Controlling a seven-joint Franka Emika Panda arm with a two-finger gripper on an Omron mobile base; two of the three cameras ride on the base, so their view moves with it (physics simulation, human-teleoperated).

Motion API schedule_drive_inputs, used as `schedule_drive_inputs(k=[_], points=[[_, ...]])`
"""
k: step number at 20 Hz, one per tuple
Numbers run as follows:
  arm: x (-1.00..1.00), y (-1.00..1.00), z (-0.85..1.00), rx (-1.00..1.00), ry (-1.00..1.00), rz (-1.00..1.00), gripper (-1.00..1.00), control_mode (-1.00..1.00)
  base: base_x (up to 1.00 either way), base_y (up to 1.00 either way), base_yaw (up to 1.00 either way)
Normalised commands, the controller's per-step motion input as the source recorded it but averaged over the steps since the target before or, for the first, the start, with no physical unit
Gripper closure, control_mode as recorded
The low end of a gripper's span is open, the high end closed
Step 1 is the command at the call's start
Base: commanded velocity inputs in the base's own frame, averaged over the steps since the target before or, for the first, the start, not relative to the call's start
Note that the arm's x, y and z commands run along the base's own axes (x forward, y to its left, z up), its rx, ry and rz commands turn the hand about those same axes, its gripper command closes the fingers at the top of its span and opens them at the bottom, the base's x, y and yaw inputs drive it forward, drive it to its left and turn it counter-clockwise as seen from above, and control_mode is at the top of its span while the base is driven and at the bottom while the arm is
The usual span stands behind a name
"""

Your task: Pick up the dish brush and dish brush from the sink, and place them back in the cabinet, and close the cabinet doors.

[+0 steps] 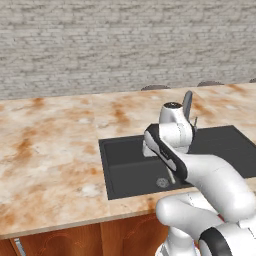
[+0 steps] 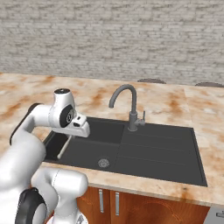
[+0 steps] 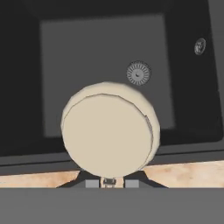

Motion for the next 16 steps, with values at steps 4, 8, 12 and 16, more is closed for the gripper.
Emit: schedule_drive_inputs(k=[4, 8, 12, 16], points=[[-0.45, -0.39, 0.29, -0.08, 0.00, 0.00, 1.00, -1.00, 0.00, 0.00, 0.00], [-0.38, -0.34, 0.44, -0.03, 0.00, 0.01, 1.00, -1.00, 0.00, 0.00, 0.00], [-0.29, -0.32, 0.57, 0.00, 0.00, 0.01, 1.00, -1.00, 0.00, 0.00, 0.00], [-0.17, -0.28, 0.53, 0.00, 0.00, 0.02, 1.00, -1.00, 0.00, 0.00, 0.00]])
